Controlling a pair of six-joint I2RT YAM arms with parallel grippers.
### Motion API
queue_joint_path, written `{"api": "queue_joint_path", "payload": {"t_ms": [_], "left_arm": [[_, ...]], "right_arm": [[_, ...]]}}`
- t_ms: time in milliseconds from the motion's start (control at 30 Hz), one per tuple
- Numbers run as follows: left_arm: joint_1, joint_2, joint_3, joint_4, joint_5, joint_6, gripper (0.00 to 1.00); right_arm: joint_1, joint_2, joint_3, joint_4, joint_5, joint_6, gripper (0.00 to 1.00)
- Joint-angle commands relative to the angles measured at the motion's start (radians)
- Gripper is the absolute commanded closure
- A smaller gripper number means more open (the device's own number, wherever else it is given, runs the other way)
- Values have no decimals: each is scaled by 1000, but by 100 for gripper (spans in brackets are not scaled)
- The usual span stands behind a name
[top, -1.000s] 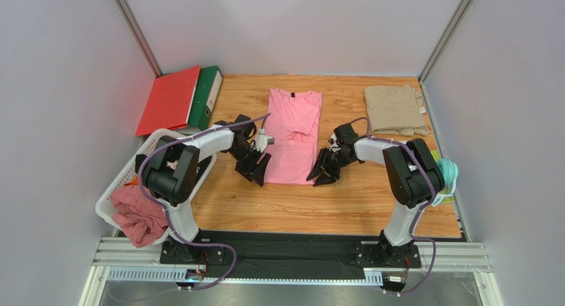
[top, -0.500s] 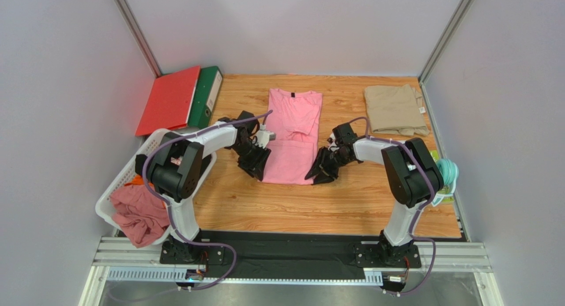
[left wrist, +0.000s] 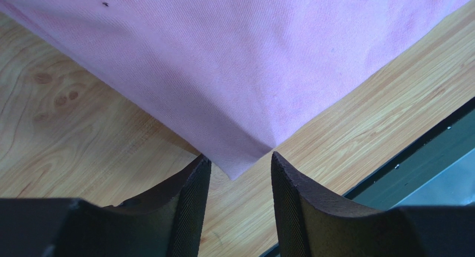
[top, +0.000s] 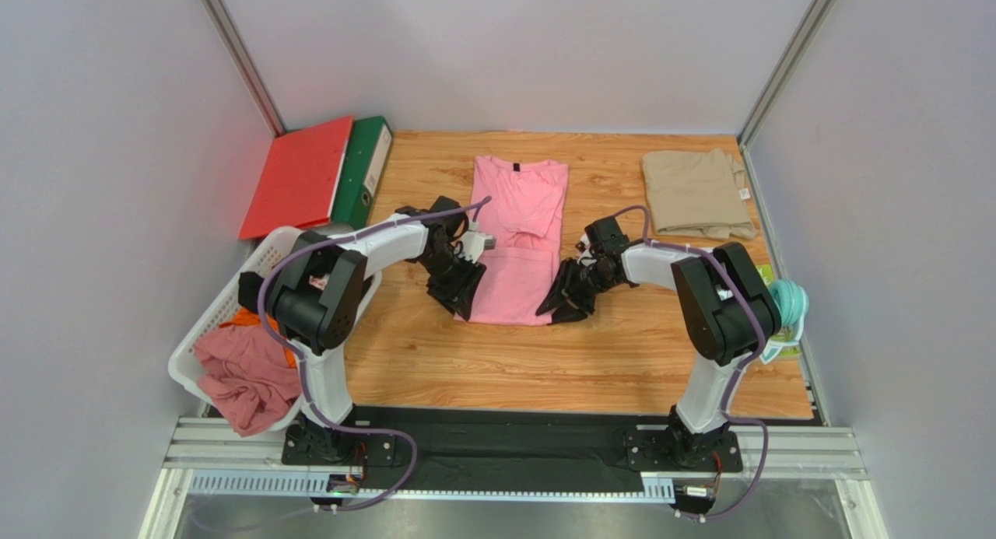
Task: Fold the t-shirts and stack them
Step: Grab one side of the 2/3 rectangular tshirt with both arms, then fold the long partially folded tshirt into a neat square
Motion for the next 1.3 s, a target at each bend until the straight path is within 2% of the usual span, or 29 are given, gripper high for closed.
{"api": "queue_joint_path", "payload": {"t_ms": [0, 100, 200, 233, 400, 433, 533, 833, 1267], "left_arm": [[-12, 50, -10, 23, -13, 0, 50], [-12, 54, -14, 20, -14, 2, 53], [-12, 55, -11, 21, -11, 0, 62], [-12, 57, -7, 21, -10, 0, 68], [-12, 58, 28, -3, -8, 8, 88], [-12, 55, 35, -14, -6, 14, 95], [-12, 32, 54, -41, -10, 29, 100], [-12, -78, 63, -169, 58, 95, 100], [-14, -225, 31, -382, 225, 230, 98]], "right_arm": [[6, 3, 2, 40, -8, 13, 60], [6, 3, -1, 43, -8, 15, 61], [6, 1, -4, 46, -8, 15, 62], [7, 3, -7, 46, -8, 17, 63], [7, -5, -12, 49, -11, 17, 73], [7, -7, -12, 45, -11, 18, 74], [7, -26, -19, 34, -8, 14, 80], [15, -154, -87, 5, 6, 24, 90], [127, -405, -200, -11, 49, 121, 91]]}}
